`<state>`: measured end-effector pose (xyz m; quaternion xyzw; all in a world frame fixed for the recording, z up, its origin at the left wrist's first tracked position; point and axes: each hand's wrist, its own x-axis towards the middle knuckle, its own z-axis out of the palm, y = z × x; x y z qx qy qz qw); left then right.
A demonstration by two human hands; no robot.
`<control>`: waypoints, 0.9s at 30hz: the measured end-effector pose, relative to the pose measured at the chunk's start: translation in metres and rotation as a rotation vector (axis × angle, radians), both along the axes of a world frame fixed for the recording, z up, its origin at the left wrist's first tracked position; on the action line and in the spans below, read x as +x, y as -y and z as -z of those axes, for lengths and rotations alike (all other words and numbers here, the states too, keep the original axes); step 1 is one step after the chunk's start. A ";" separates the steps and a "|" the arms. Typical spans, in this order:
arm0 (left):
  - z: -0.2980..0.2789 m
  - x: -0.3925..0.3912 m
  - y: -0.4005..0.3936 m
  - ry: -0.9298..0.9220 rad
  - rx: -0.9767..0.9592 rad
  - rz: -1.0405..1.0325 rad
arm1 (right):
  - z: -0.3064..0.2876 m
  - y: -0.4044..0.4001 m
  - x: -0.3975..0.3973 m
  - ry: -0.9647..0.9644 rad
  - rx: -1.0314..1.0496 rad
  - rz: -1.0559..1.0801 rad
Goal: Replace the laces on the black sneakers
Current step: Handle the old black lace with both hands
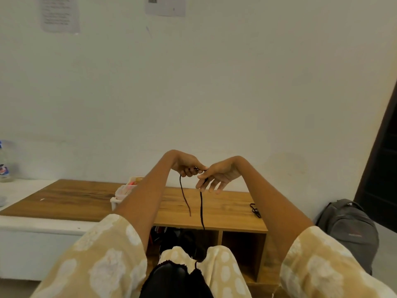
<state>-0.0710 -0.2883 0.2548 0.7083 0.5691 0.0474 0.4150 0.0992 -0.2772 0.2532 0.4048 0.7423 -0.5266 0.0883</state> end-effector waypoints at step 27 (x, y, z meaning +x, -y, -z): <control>0.002 -0.022 -0.003 0.697 0.271 -0.252 | 0.018 -0.043 -0.003 -0.608 0.722 0.699</control>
